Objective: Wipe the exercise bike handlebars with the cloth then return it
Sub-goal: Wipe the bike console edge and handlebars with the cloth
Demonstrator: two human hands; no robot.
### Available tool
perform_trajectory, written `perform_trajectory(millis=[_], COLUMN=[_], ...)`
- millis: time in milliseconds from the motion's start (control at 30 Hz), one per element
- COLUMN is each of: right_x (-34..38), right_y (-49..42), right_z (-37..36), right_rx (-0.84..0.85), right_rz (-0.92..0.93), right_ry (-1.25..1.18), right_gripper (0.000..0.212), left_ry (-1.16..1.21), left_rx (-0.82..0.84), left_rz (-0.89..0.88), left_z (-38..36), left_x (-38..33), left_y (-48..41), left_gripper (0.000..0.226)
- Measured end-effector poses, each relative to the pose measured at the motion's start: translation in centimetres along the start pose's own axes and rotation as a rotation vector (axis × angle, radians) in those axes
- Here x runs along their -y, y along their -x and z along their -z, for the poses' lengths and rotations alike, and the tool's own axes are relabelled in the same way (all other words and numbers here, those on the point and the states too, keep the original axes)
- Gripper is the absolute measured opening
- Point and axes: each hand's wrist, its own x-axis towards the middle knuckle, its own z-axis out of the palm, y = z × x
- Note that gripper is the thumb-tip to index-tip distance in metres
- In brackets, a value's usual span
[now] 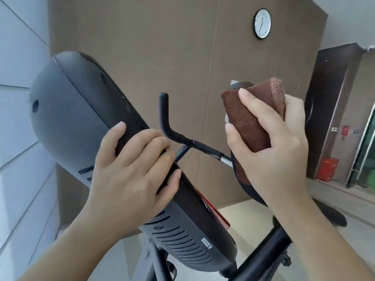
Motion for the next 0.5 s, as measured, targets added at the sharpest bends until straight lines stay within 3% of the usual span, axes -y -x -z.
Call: perform_trajectory(millis=[233, 333, 500], right_x=[0.2, 1.3, 3.9], right_y=[4.9, 5.4, 0.5], right_z=[1.7, 2.6, 1.1], right_rx=[0.099, 0.148, -0.138], right_rz=[-0.006, -0.096, -0.185], right_ry=[0.158, 0.212, 0.185], right_gripper=[0.04, 0.042, 0.045], left_ry=[0.058, 0.073, 0.072], left_rx=[0.02, 0.037, 0.045], left_rz=[-0.065, -0.092, -0.132], left_z=[0.1, 0.2, 0.1], left_x=[0.9, 1.3, 1.5], left_y=[0.1, 0.1, 0.2], left_gripper=[0.027, 0.028, 0.026])
